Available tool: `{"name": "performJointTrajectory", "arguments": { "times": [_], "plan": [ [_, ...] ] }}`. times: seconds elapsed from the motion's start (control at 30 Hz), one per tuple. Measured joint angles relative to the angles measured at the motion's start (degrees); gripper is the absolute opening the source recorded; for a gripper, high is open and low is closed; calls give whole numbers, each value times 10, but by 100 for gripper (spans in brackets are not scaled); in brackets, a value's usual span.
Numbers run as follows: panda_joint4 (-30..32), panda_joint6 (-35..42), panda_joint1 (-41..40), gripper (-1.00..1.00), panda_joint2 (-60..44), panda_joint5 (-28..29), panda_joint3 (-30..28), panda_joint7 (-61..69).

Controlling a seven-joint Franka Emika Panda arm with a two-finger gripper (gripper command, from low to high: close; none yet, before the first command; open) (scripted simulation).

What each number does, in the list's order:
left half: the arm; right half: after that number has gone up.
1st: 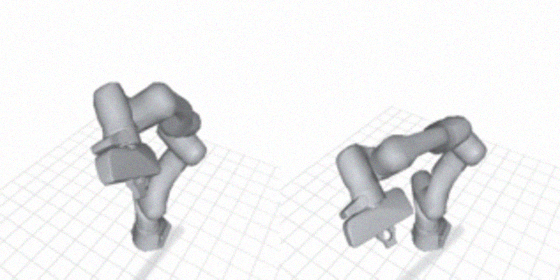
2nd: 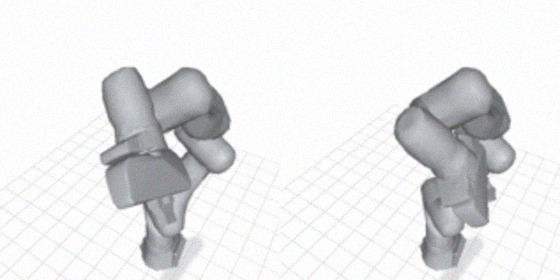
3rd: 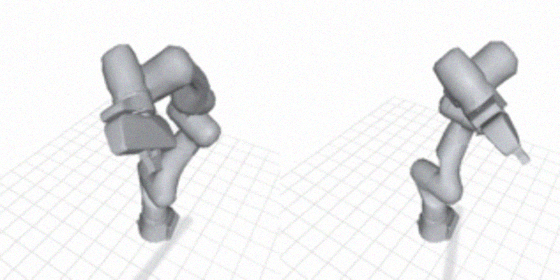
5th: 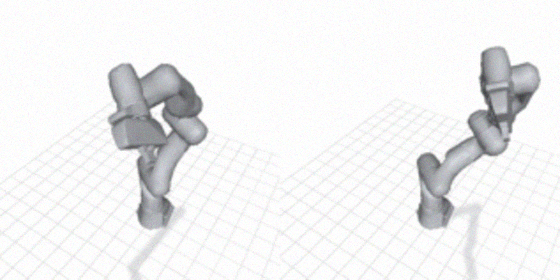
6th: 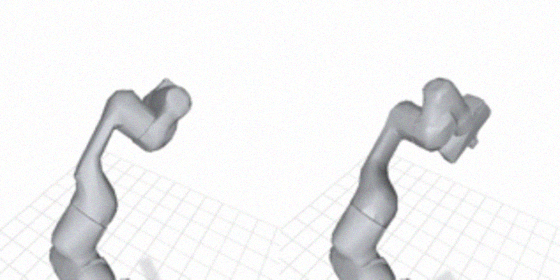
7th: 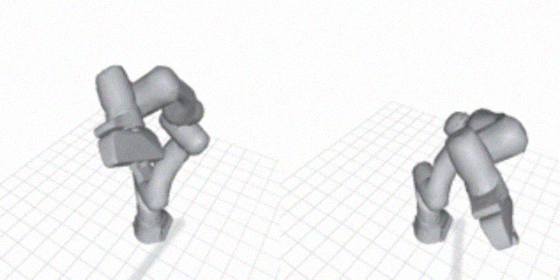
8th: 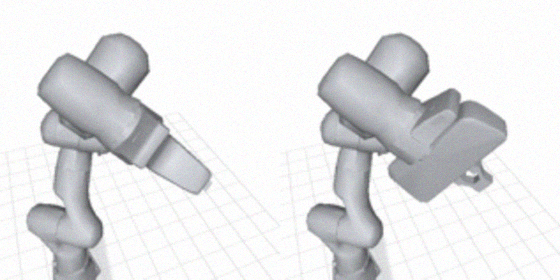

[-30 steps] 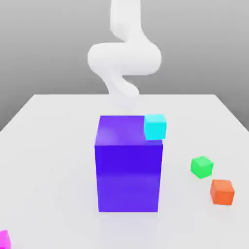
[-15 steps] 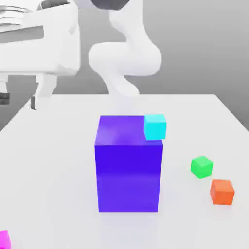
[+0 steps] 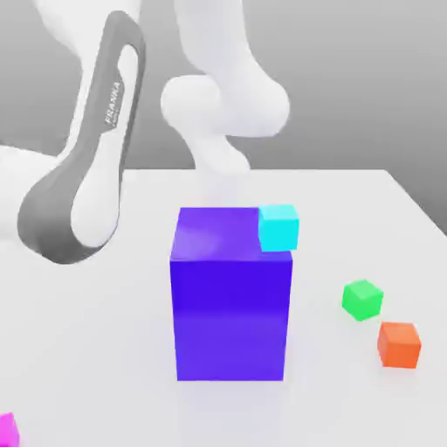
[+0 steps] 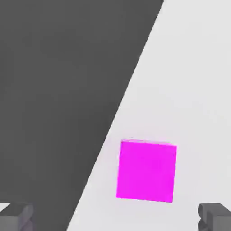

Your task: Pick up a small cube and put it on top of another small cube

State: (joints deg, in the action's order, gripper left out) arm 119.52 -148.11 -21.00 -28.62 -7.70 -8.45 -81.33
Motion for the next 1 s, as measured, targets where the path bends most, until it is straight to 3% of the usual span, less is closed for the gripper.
{"name": "performJointTrajectory", "arguments": {
  "times": [0.07,0.1,0.33,0.5,0.9,1.0],
  "plan": [
    [-10,-28,-8,0,-41,-9,7,3],
    [-14,-42,-11,-100,-61,-13,11,5],
    [-15,-46,-12,-100,-65,-14,12,6],
    [3,3,-3,-100,17,-5,8,6],
    [190,-19,110,-100,208,-51,201,183],
    [252,-26,189,-100,265,-72,256,245]
  ]
}}
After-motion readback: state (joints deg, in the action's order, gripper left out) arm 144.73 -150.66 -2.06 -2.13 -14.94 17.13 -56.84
